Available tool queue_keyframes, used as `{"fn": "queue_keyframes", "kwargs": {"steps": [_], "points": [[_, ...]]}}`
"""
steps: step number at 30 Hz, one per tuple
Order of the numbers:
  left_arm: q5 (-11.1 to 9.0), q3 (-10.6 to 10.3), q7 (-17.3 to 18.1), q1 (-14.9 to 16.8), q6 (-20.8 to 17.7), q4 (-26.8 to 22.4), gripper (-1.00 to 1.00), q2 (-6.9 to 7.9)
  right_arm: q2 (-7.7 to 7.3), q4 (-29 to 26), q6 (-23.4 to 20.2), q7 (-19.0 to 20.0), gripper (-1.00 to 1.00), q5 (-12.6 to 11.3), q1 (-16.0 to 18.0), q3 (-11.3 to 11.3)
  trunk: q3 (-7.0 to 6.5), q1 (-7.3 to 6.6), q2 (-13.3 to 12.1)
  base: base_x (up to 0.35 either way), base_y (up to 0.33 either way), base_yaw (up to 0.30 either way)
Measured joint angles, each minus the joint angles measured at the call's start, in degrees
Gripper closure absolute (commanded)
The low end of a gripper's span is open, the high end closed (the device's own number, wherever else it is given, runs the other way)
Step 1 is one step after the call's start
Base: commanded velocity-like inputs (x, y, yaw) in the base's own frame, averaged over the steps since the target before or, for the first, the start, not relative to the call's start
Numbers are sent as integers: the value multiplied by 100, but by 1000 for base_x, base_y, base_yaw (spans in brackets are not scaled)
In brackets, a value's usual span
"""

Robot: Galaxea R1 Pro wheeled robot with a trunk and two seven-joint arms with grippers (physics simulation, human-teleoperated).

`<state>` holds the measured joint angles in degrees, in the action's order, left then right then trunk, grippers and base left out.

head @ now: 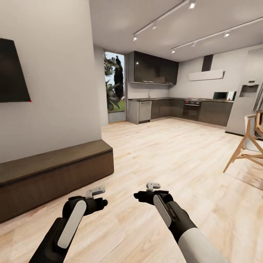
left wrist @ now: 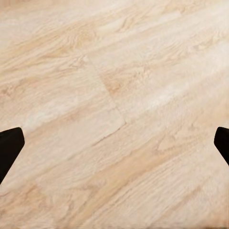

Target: Place each of the two pumpkins and all three candles from the living room inside a cabinet in the living room (use any cabinet), then make sure every cabinet is closed, and position the cauldron so it is next to a table in the living room.

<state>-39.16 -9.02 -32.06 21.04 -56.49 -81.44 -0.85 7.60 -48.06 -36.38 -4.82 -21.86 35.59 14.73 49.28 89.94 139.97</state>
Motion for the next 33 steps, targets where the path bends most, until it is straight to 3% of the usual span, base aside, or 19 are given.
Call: {"fn": "queue_keyframes", "kwargs": {"steps": [8, 18, 33], "points": [[0, -4, 2, -1, 0, 0, -100, -1, 0, -9, 0, -1, -100, 3, 1, 0, 0, -1, 0, -207, -201, 274], [0, -8, 1, -3, 0, 0, -100, 1, 0, -9, 0, 3, -100, 3, 1, 0, 0, -3, 0, -19, -217, 274], [0, 1, 3, -1, 4, -1, -100, 5, -1, -6, 1, 2, -100, 12, -1, 1, 0, -3, 0, 13, -16, 274]]}}
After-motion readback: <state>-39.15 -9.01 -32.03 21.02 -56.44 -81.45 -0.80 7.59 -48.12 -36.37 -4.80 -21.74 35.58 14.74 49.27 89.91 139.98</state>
